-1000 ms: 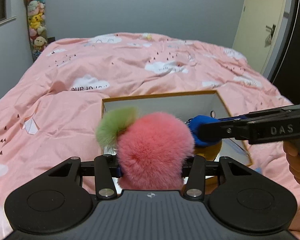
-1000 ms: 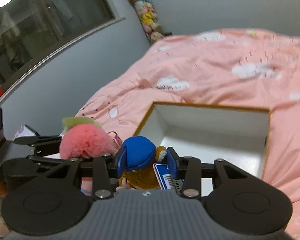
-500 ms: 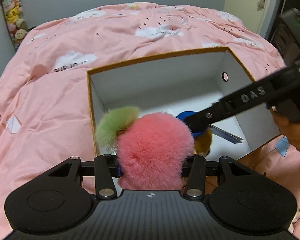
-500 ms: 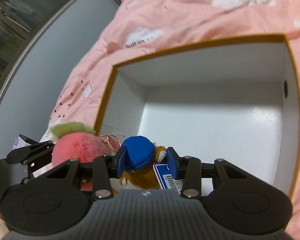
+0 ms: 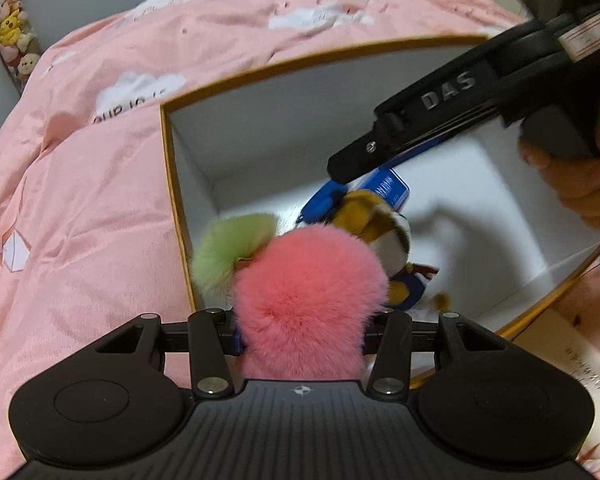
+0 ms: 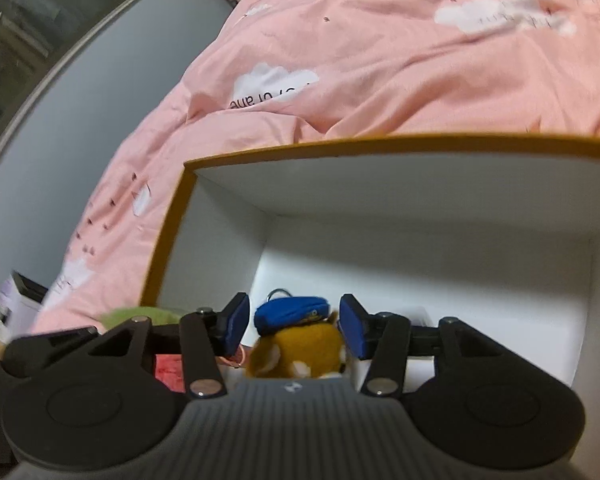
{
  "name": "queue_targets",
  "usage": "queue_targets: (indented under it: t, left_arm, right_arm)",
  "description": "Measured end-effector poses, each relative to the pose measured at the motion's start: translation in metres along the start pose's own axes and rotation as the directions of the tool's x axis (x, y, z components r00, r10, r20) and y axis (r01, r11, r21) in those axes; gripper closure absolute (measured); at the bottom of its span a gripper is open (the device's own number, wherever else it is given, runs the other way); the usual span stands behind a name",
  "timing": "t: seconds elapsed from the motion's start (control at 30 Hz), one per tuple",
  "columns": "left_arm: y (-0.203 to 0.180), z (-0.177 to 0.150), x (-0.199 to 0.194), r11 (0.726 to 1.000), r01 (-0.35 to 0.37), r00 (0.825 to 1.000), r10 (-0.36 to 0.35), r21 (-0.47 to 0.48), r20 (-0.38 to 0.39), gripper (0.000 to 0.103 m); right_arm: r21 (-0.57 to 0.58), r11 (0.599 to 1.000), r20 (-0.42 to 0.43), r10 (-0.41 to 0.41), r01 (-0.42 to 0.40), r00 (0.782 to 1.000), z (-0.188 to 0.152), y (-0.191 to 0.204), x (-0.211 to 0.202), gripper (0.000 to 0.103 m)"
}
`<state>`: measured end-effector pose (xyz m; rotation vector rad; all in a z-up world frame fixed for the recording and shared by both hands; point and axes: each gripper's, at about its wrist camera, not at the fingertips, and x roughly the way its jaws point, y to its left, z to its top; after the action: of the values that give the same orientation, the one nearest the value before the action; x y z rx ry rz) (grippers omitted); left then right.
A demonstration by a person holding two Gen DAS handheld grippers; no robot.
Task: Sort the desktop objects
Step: 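Lower the panda into the box and open the right gripper while the left releases the pompom inside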
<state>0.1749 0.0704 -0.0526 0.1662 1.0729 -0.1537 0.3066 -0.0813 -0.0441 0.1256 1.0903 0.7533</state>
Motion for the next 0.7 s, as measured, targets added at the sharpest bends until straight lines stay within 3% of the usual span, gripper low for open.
queue_targets:
  t: [0.2,0.4,0.57,0.7]
  left_arm:
    - [-0.006,0.002,0.005,0.999,-0.013,0.997,0.017,0.048,-0.073,0.049]
    - [-0.009,0.003,0.009,0.998,-0.015,0.993,0.022,0.067,-0.118,0.047]
    - [-0.007,0.001,0.007,0.996,0.011,0.996,-0.003,0.089,-0.091,0.045]
    - [-0.005,-0.004,-0.003,0.995,0.035,0.998,-0.03,0.096,-0.052,0.036]
  right_arm:
    - [-0.099,0.995,-0.019,-0.013,0.011,1.0,-0.006,0.008,-0.003,0.042]
    - [-0.2,0.979,-0.13,0.023,-0.049,0.991,-0.025,0.023,0.005,0.042]
    - [-0.169,0.984,-0.207,0.024,-0.06,0.978,-0.028,0.016,0.024,0.046]
    - [-0.129,0.99,-0.244,0.026,-0.059,0.969,-0.028,0.009,0.031,0.047]
